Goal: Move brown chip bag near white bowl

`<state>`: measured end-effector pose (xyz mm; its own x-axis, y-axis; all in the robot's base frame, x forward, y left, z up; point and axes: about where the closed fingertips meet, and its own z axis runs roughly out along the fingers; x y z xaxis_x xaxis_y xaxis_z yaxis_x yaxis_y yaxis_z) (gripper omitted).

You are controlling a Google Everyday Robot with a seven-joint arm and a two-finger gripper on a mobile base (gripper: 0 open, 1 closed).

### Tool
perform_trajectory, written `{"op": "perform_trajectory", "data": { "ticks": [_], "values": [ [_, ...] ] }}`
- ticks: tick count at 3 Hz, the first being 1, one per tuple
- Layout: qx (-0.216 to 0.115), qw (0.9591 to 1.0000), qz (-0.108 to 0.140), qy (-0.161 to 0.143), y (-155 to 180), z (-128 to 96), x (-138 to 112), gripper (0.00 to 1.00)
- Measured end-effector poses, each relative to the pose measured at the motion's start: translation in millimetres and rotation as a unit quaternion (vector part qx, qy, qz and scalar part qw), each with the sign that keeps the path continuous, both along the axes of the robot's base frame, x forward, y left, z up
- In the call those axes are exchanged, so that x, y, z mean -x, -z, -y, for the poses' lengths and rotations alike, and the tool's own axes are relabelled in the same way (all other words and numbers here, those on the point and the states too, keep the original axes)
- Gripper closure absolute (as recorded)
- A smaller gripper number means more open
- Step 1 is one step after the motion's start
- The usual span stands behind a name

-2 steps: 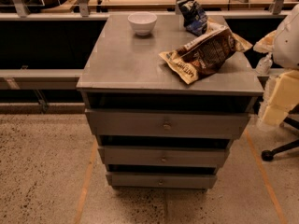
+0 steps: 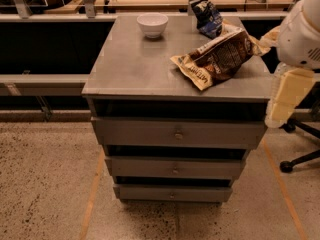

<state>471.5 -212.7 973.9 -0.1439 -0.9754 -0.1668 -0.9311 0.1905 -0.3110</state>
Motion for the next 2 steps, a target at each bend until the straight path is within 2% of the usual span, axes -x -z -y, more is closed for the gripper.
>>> {"op": "perform_trajectory", "data": {
  "ticks": [1,2],
  "values": [
    [0.063,0.9955,0.028,-0.065,5,-3,-57,0.00],
    [0.146,0.9778,0.065,-0.136,9,-6,-127,0.00]
  ]
}}
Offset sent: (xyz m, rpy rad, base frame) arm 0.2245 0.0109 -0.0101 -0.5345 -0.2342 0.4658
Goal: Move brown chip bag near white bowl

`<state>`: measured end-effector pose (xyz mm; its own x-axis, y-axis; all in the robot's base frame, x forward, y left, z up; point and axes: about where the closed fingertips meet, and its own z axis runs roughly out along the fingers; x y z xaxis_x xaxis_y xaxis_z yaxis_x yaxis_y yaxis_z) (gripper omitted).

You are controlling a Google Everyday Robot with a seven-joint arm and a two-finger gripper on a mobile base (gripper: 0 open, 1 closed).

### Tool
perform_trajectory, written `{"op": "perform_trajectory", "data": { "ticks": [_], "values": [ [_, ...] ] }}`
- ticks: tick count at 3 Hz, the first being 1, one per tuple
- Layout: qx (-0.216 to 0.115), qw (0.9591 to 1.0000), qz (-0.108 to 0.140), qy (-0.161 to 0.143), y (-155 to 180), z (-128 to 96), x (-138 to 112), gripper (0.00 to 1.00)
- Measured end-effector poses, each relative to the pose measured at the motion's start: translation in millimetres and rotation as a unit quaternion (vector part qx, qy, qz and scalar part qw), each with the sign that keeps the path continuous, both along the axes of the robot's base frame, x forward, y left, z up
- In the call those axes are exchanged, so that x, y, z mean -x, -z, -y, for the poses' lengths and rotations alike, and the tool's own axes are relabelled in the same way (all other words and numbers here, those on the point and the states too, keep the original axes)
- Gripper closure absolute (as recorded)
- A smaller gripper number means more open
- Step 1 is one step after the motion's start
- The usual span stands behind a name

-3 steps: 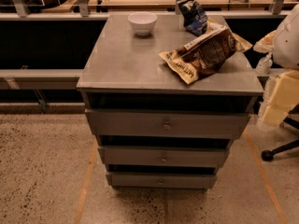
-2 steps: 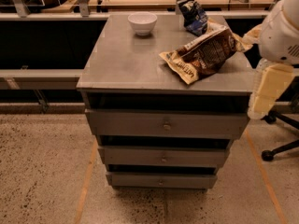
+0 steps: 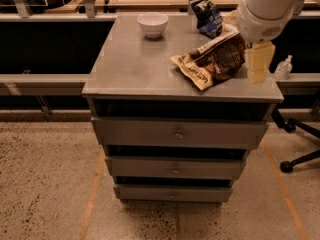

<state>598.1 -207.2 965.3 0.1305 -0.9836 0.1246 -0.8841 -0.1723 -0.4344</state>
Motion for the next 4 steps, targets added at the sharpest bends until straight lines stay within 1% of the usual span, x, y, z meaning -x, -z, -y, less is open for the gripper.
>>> {"op": "perform_trajectory", "data": {
  "ticks": [1,2,3,4],
  "values": [
    [0.028,0.9995,0.006,-0.013,-1,5,-6,0.00],
    [0.024,0.9996,0.005,-0.012,-1,5,-5,0.00],
    [0.040,0.9989,0.011,-0.021,17,12,-30,0.00],
    [0.043,0.9978,0.021,-0.045,41,20,-61,0.00]
  ]
}}
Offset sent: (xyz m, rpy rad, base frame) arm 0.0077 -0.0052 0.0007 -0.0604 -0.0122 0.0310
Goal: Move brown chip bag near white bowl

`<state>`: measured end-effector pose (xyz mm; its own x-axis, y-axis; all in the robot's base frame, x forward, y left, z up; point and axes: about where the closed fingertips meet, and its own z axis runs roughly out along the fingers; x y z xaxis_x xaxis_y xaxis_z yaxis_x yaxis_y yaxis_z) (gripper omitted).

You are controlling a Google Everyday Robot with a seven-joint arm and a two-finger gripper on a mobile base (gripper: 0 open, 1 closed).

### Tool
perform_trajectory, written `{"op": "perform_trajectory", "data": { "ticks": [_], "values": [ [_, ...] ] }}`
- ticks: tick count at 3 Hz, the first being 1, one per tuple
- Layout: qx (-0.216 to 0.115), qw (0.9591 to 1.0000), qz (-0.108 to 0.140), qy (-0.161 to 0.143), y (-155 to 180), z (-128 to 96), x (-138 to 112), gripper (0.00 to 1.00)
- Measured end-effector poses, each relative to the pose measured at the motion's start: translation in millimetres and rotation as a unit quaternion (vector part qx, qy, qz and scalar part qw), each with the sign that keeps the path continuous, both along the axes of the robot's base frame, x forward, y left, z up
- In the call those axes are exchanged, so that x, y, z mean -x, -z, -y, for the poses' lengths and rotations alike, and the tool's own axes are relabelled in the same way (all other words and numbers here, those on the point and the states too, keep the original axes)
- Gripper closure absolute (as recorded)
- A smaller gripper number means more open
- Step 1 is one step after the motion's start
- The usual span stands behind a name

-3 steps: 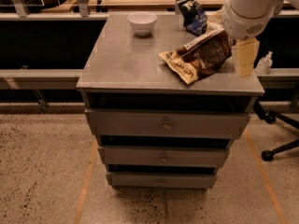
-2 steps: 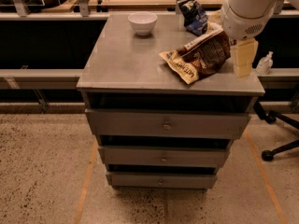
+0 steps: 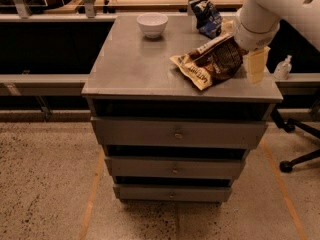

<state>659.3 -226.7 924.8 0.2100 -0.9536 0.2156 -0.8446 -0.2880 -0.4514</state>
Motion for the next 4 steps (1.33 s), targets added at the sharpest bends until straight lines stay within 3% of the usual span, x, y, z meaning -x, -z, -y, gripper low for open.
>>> {"op": "perform_trajectory", "data": {
  "ticks": [2,3,4],
  "values": [
    [0.034,0.9977,0.049,-0.033,20,8,-64,0.00],
    [0.052,0.9962,0.055,-0.042,35,10,-81,0.18],
    [0.033,0.9939,0.075,-0.074,44,2,-88,0.40]
  ]
}}
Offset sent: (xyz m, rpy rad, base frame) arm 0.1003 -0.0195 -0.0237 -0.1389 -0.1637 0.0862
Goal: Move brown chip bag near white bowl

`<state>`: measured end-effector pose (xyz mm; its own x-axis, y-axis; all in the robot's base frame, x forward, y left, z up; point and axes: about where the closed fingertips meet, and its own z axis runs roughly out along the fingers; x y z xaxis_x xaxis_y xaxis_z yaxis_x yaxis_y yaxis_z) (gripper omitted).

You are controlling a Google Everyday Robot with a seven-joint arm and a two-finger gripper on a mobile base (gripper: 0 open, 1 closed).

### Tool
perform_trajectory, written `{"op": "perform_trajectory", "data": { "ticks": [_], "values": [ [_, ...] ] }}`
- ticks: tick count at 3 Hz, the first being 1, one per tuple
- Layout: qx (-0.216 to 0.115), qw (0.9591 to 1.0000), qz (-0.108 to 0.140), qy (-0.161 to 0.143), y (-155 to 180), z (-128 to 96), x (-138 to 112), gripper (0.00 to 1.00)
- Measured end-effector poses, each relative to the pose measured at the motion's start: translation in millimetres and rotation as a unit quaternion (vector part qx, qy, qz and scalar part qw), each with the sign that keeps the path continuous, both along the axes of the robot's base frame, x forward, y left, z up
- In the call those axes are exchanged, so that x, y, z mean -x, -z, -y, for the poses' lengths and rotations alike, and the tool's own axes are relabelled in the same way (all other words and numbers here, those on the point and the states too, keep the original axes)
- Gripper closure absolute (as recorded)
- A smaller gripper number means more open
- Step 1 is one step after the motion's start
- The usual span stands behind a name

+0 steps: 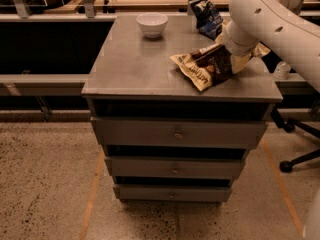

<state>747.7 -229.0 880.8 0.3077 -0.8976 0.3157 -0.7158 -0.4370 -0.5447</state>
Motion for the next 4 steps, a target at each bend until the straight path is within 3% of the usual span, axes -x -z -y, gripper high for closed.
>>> {"op": "perform_trajectory", "data": {
  "ticks": [1,2,3,4],
  "values": [
    [-0.020,0.9991,0.029,-0.023,-7,-9,-4,0.64],
    [-0.092,0.9940,0.060,-0.006,-36,-11,-6,0.87],
    [-0.175,0.9804,0.089,-0.004,-71,-19,-18,1.00],
    [-0.267,0.9577,0.109,0.000,-91,-29,-40,1.00]
  ]
}}
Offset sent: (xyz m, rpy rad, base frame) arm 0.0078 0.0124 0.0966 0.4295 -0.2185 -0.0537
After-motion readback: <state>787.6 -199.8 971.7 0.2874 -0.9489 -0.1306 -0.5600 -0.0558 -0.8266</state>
